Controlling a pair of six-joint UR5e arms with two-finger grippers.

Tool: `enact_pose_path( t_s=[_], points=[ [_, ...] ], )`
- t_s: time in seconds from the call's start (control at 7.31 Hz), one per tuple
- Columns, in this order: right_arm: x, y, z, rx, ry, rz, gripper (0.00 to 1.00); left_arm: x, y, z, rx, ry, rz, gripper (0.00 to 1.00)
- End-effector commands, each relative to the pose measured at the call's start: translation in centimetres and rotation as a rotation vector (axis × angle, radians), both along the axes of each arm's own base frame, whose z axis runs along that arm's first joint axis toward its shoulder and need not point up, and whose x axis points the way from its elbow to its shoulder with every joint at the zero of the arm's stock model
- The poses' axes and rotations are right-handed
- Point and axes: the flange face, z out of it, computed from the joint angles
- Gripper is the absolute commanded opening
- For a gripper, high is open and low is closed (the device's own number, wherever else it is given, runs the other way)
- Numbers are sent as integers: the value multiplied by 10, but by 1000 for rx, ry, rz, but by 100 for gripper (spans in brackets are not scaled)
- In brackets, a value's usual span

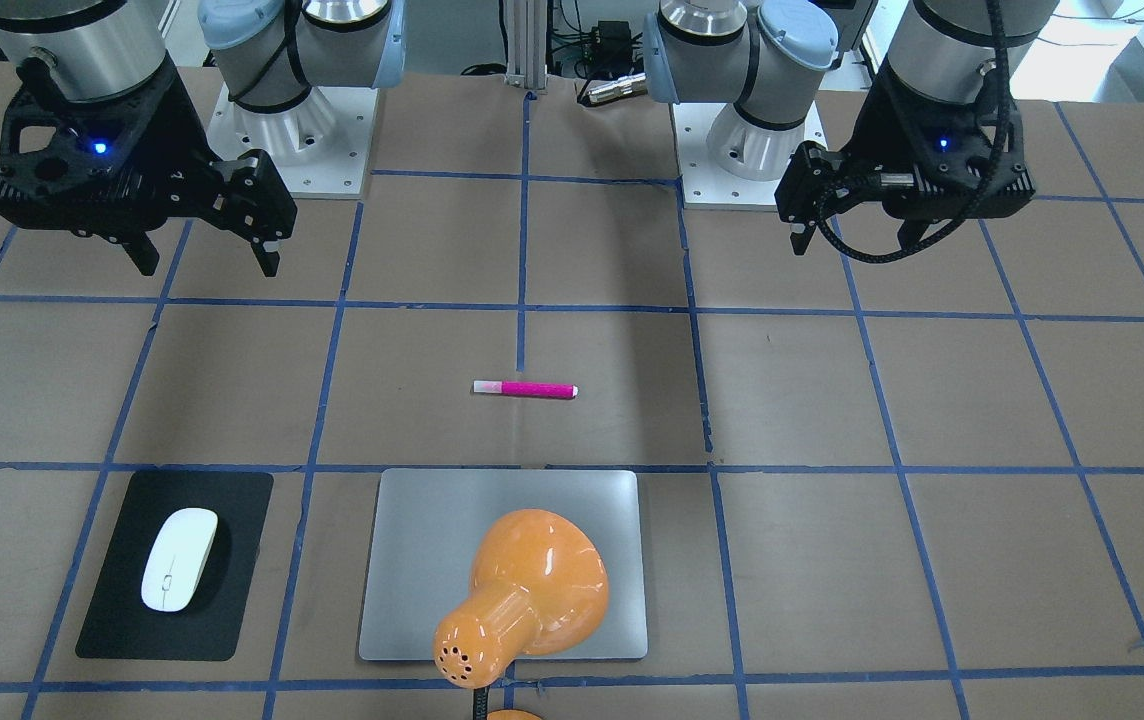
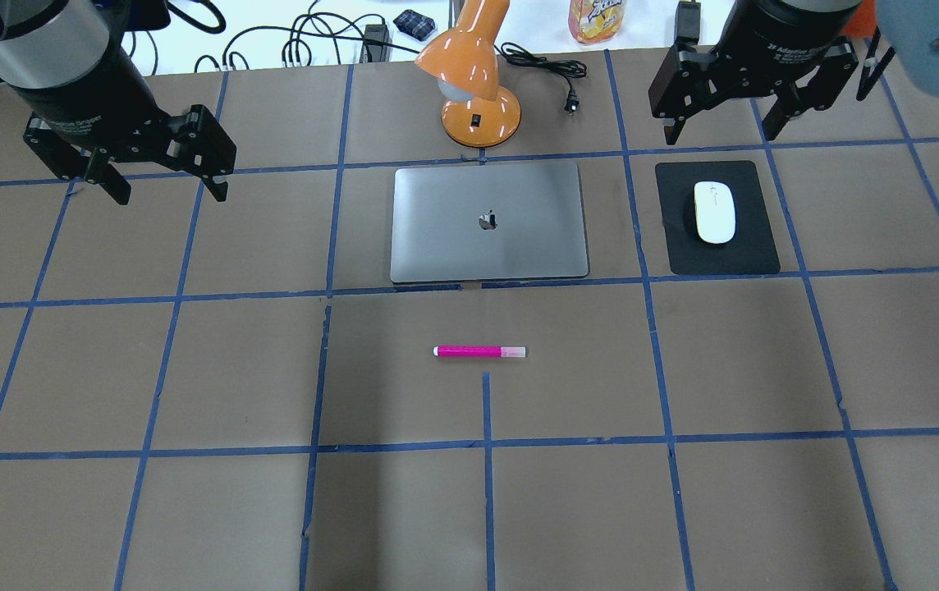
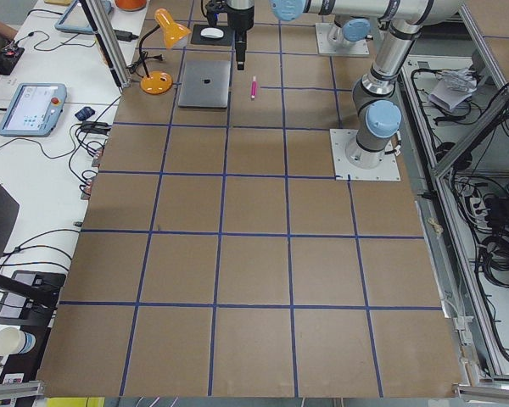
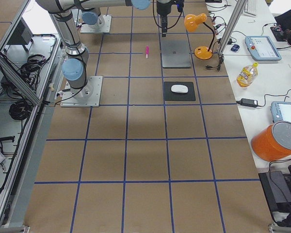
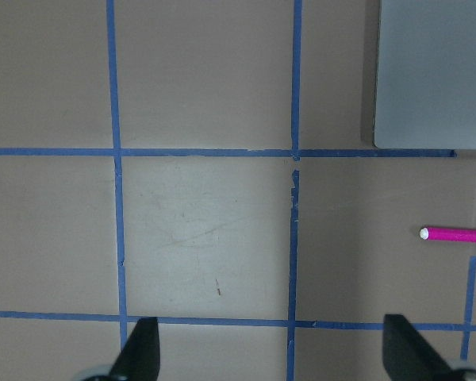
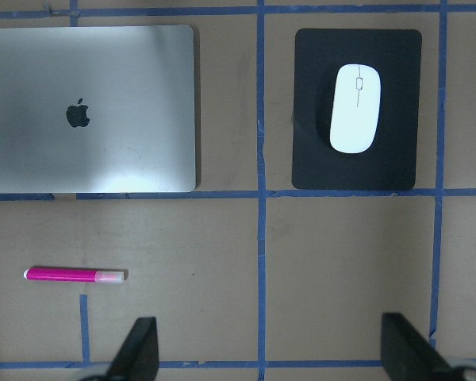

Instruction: Place pen and mouse around notebook

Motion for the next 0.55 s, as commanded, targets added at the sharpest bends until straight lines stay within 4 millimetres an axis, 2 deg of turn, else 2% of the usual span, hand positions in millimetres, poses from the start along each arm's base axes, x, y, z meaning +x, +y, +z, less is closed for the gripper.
enact_pose_path(
  t_s=[0.0, 0.14, 0.41],
  points=[
    [0, 1, 1, 0, 0, 0, 100, 0, -7, 4, -35, 7, -9, 100],
    [0, 2, 1, -2, 0, 0, 100, -3, -10, -2, -21, 11, -16, 100],
    [0, 2, 1, 0, 0, -2, 100, -21, -6, 1, -22, 7, -54, 100]
  ],
)
